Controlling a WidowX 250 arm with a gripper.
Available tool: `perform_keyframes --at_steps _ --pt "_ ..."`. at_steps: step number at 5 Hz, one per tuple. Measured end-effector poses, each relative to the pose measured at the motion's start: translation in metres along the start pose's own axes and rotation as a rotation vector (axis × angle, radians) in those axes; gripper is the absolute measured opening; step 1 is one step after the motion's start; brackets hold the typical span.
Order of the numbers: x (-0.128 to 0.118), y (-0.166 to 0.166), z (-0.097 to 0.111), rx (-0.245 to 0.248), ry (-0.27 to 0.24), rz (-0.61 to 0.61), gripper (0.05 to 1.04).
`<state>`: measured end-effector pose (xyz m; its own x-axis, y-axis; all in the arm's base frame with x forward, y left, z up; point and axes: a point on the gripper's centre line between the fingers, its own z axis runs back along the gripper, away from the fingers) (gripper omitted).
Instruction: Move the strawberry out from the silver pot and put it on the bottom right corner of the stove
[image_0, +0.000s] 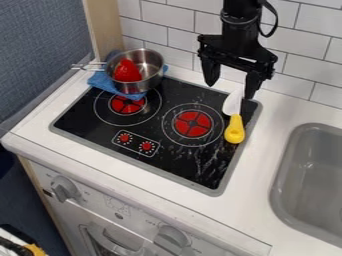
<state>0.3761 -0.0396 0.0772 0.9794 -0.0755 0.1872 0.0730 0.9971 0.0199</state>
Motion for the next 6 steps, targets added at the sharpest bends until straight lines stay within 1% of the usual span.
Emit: perform_keyframes --at_steps 1,2,3,4,5,6 --pt "-0.004 0.000 -0.011 0.000 0.035 0.000 0.999" --pt "-0.011 0.040 -0.012 0.010 0.075 0.061 1.000" --pt "-0.016 0.093 -0.005 0.003 0.077 0.149 1.000" --pt "-0.019 0.135 0.005 0.046 0.069 0.180 0.999" --pt "-0.017 0.161 -0.010 0.068 0.101 0.201 1.000" --pt "-0.008 0.167 -0.010 0.075 0.087 0.208 0.999"
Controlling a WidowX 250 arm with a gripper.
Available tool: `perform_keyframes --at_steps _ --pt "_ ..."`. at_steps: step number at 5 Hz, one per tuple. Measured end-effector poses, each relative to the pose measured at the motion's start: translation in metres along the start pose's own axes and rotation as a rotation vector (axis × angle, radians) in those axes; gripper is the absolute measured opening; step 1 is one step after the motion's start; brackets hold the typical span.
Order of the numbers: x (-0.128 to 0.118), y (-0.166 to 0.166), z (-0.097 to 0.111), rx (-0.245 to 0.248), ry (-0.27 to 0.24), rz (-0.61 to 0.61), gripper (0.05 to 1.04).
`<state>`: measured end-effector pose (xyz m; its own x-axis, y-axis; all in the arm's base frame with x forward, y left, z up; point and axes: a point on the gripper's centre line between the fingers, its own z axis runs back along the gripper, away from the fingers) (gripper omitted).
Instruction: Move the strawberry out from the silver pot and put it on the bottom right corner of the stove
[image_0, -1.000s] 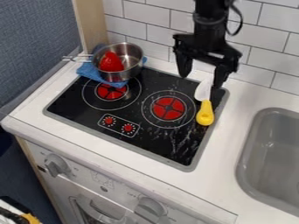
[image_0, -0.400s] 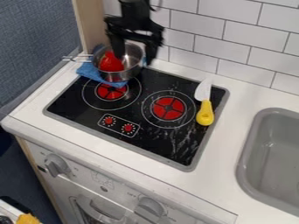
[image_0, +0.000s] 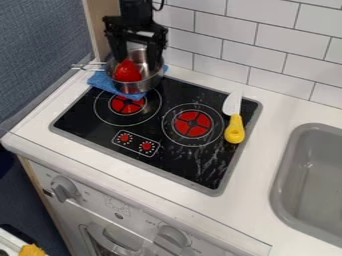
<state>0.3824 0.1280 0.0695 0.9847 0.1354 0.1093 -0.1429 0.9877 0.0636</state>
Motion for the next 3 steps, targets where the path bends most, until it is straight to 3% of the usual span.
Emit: perform_keyframes --at_steps 3 --pt "0.006 0.006 -0.026 0.055 0.094 -0.028 0.999"
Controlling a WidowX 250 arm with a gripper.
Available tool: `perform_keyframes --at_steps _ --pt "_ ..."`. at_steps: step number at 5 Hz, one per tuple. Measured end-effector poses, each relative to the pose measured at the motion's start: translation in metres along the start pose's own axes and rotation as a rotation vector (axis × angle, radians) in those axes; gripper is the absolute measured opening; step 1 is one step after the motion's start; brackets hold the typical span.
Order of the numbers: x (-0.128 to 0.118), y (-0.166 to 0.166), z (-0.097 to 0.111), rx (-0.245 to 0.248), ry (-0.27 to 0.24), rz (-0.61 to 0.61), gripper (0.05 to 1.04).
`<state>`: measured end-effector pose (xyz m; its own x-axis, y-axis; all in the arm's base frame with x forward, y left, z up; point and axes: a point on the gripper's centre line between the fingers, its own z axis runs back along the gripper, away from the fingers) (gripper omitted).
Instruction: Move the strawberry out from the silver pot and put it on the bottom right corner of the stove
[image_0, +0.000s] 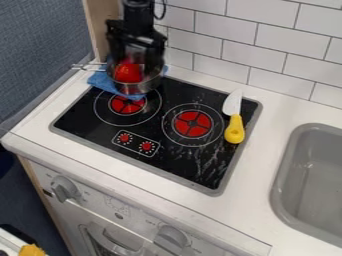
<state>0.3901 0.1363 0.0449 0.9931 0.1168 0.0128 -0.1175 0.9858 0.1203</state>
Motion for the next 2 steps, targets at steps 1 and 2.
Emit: perform_keyframes --at_steps 1,2 --pt "-0.0053 0.0019 -0.0105 -0.018 0.039 0.005 0.999" --pt "-0.0065 0.0020 -0.0112 -0.024 0.047 0.015 0.964"
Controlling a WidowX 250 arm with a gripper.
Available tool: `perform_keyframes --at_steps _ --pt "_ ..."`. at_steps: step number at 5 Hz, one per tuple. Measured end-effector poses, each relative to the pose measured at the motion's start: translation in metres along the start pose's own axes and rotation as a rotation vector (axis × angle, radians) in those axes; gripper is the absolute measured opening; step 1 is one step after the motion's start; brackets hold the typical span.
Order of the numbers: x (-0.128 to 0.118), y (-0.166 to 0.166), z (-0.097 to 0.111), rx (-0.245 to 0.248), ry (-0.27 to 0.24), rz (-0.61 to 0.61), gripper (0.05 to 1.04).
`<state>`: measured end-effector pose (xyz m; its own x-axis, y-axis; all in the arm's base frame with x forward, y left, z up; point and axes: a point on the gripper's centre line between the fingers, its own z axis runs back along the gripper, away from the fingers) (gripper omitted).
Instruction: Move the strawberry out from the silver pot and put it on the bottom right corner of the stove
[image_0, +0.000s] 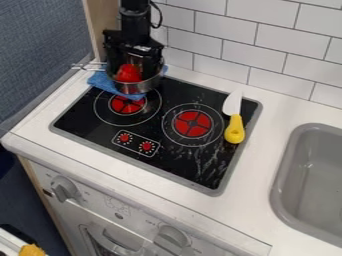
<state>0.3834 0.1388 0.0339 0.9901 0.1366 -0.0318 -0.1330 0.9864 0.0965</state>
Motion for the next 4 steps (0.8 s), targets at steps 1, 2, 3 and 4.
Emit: perform_keyframes --at_steps 1,2,3,4 --pt "-0.001 -0.001 0.001 -0.008 0.005 0.014 0.733" --pt "0.001 0.000 0.003 -0.004 -0.010 0.025 0.707" --pt "0.002 0.002 0.028 0.013 -0.068 0.051 0.707" --pt "-0.005 -0.014 0.070 0.035 -0.165 0.031 0.707"
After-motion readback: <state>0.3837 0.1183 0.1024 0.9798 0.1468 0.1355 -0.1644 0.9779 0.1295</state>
